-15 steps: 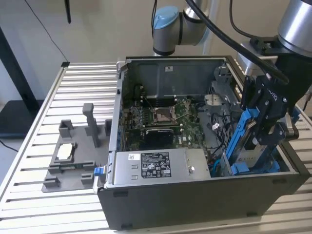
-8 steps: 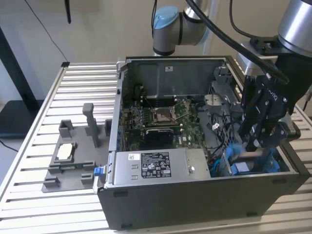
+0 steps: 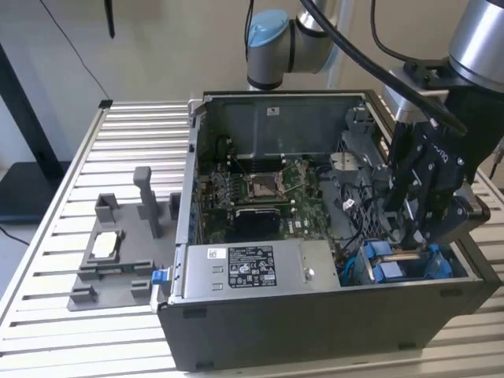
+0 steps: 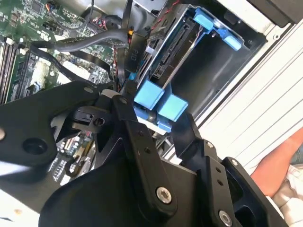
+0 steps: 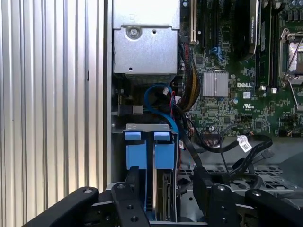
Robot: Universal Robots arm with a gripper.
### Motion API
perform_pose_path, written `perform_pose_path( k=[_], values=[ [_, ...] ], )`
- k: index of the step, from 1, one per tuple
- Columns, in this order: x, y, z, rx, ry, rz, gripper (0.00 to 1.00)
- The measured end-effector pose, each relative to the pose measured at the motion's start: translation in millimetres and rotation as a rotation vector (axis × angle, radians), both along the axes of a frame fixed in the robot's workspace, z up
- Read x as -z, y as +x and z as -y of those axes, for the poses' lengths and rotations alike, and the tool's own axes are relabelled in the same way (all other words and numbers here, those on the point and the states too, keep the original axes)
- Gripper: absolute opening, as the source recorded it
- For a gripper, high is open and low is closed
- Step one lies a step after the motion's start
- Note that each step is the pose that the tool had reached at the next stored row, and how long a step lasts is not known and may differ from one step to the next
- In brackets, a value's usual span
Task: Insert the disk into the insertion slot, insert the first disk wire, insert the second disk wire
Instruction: 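Insert the disk into the insertion slot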
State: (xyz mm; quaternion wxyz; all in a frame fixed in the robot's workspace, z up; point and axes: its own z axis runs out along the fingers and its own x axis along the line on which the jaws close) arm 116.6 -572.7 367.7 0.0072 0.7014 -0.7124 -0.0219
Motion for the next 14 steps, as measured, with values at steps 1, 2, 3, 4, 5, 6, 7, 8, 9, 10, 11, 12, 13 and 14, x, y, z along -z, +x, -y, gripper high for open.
perform_pose_path(
  k=[1, 2, 3, 4, 5, 6, 7, 8, 9, 10, 11, 12, 13, 14],
  values=[
    [-1.4, -0.1, 0.0, 0.0, 0.0002, 0.0, 0.58],
    [-3.8, -0.1, 0.0, 0.0, 0.0003, 0.0, 0.58],
    [-6.6, -0.2, -0.1, 0.0, 0.0004, 0.0, 0.58],
    [-10.3, -0.2, -0.3, 0.0, 0.0006, 0.0, 0.58],
    [-13.3, -0.2, -0.4, 0.0, 0.0012, 0.0, 0.58],
    [-16.5, -0.3, -0.6, 0.0, 0.0018, 0.0002, 0.58],
    [-19.4, -0.3, -0.7, 0.0, 0.0021, 0.0004, 0.58],
    [-22.3, -0.3, -0.8, 0.0, 0.0025, 0.0009, 0.58],
    [-24.8, -0.3, -0.9, 0.0, 0.0029, 0.0016, 0.58],
    [-27.4, -0.3, -1.0, 0.0, 0.0032, 0.0023, 0.58],
    [-29.4, -0.3, -1.1, 0.0, 0.0037, 0.0032, 0.58],
    [-31.1, -0.3, -1.1, 0.0, 0.0045, 0.0046, 0.58],
    [-31.9, -0.4, -1.1, 0.0, 0.0058, 0.0072, 0.58],
    [-32.1, -0.4, -1.1, 0.0, 0.0092, 0.0144, 0.58]
  ],
)
